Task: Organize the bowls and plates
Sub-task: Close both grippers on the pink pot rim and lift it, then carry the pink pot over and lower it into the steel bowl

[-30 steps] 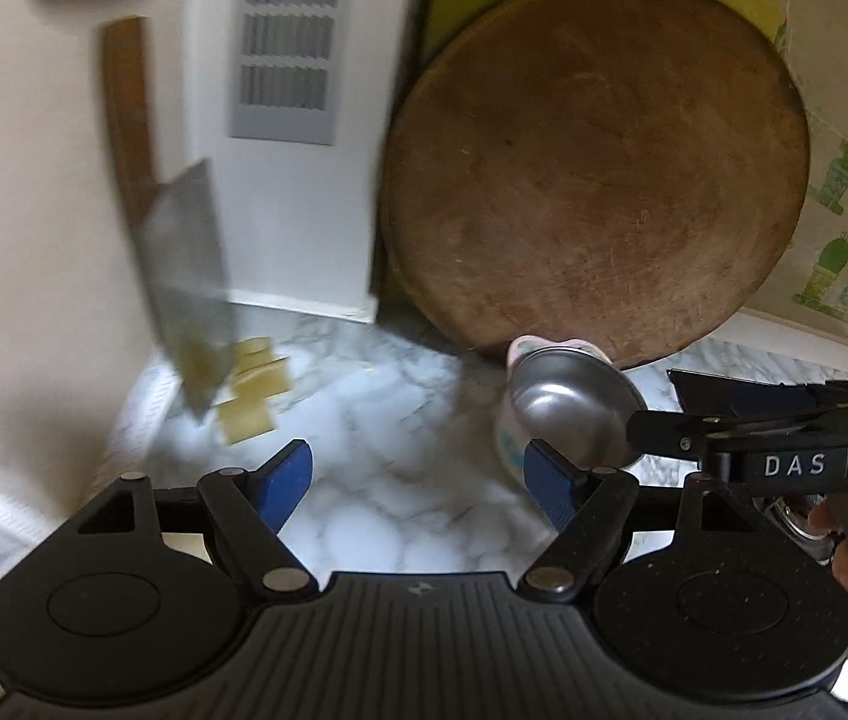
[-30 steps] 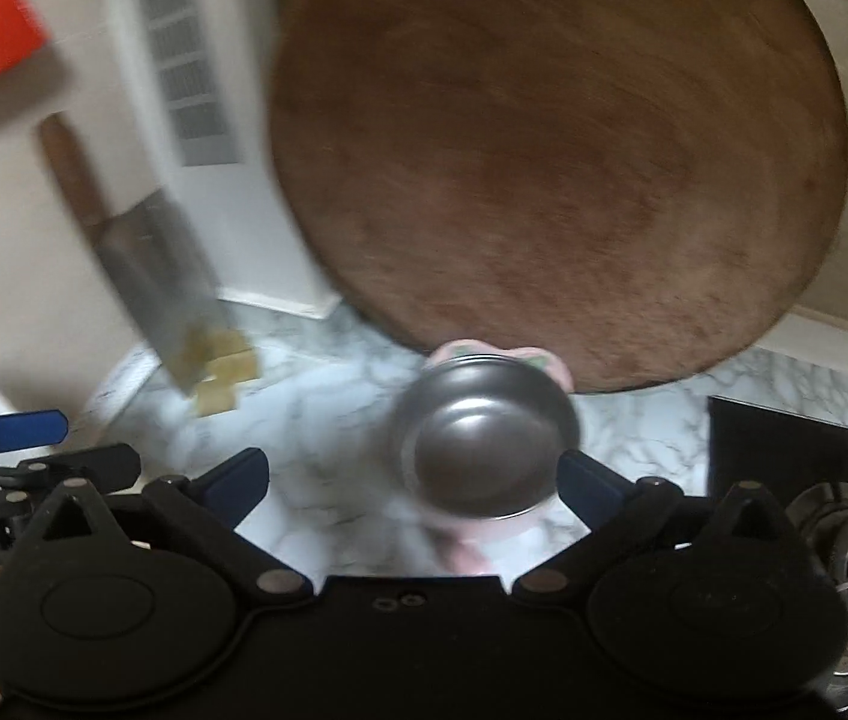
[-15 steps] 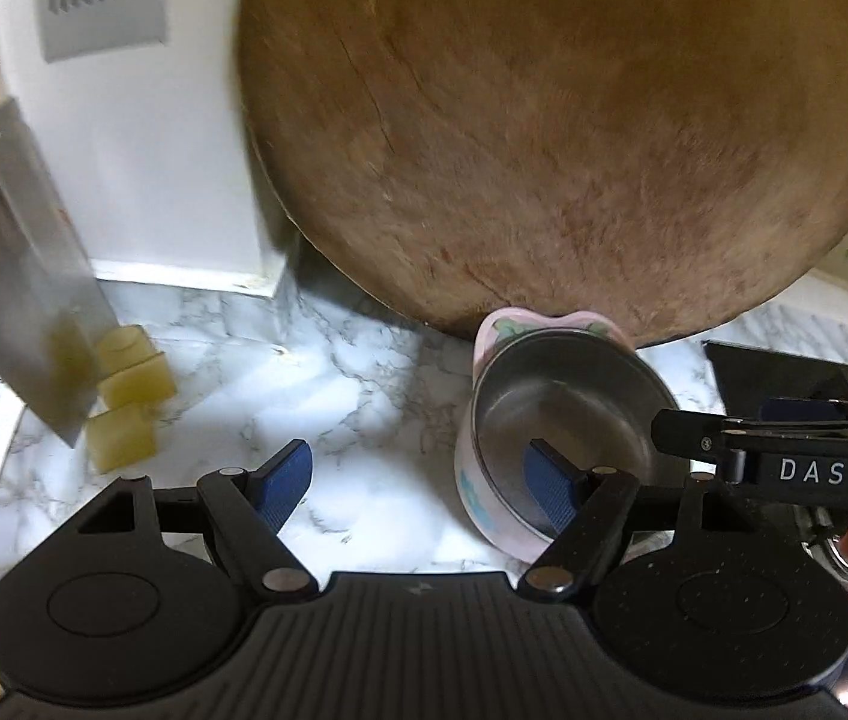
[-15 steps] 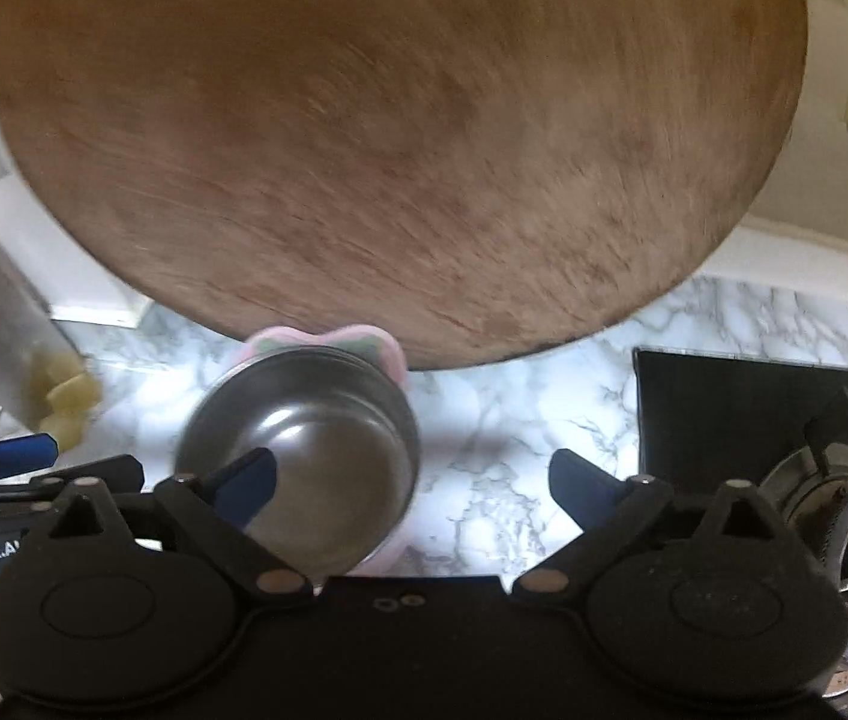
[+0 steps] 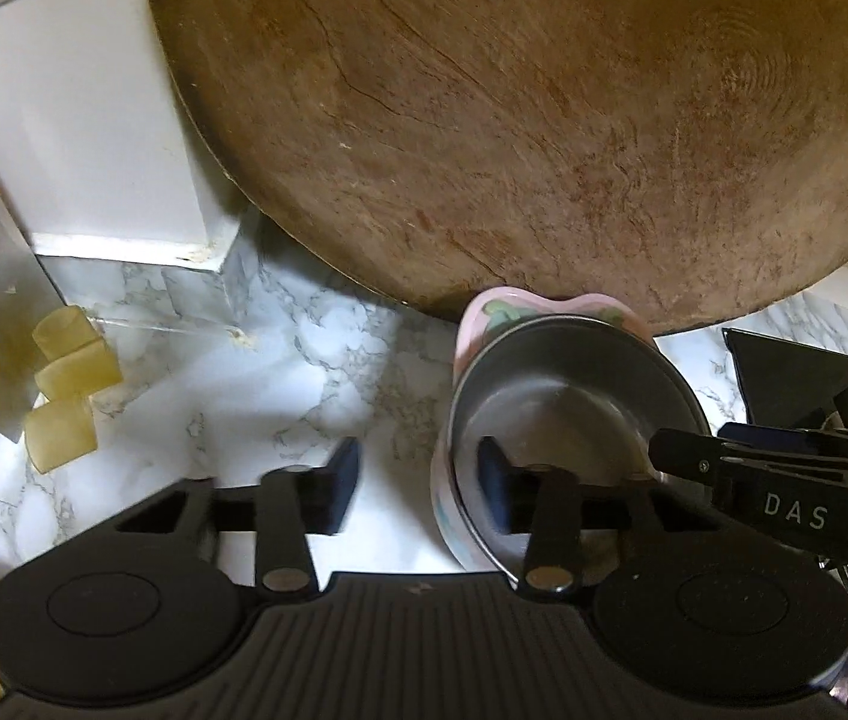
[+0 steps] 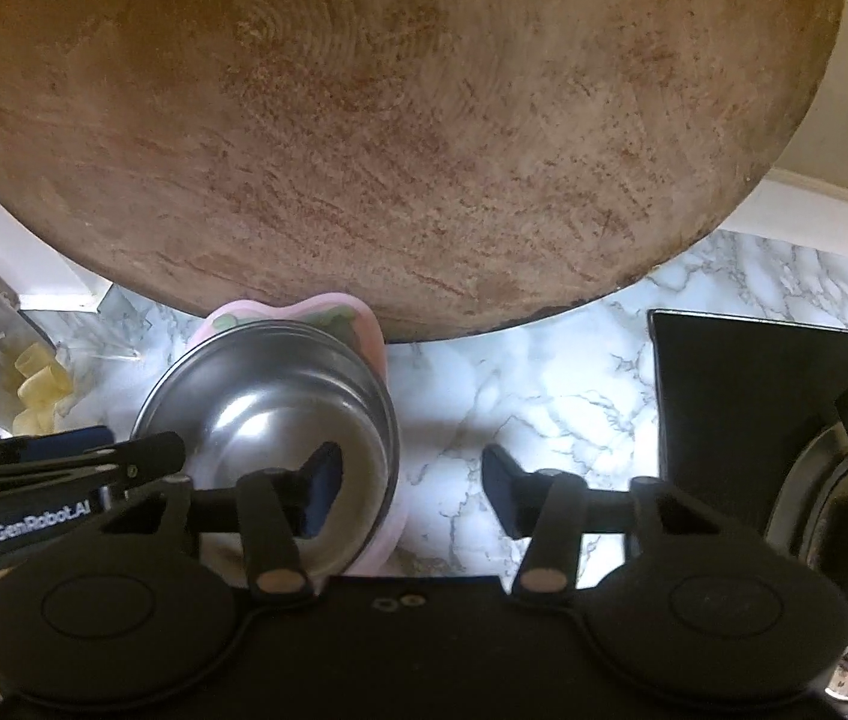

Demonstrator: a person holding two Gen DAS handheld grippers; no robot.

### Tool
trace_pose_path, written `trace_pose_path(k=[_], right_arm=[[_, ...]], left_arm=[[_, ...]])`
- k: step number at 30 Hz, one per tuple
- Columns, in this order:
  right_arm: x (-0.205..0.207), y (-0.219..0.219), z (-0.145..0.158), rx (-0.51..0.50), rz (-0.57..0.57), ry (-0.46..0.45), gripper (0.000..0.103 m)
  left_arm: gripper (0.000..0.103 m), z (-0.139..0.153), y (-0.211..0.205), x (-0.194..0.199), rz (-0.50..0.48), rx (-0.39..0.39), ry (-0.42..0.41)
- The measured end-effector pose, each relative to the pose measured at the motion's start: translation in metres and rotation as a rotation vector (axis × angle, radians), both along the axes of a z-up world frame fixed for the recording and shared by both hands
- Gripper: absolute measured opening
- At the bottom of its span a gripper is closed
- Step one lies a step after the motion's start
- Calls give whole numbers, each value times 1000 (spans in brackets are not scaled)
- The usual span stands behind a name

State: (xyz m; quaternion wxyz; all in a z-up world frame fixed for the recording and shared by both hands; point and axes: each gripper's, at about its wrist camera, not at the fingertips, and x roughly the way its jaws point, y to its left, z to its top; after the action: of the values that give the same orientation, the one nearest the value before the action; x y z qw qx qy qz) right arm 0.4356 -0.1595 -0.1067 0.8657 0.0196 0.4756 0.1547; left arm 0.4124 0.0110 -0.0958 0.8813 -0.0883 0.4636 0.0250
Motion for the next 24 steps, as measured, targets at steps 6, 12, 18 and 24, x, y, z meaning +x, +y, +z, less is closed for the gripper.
trace_pose_path(k=[6, 12, 18, 24], right_arm=[[-3, 1, 0, -15, -6, 1, 33], [-8, 2, 1, 7, 7, 5, 12], [-15, 7, 4, -14, -6, -5, 8], [-22, 3, 5, 4, -28, -18, 7]], left_arm=[[16, 1, -4, -1, -8, -2, 6], [6, 5, -9, -2, -19, 12, -5], [6, 6, -12, -6, -22, 17, -5], [6, 7, -15, -16, -26, 21, -4]])
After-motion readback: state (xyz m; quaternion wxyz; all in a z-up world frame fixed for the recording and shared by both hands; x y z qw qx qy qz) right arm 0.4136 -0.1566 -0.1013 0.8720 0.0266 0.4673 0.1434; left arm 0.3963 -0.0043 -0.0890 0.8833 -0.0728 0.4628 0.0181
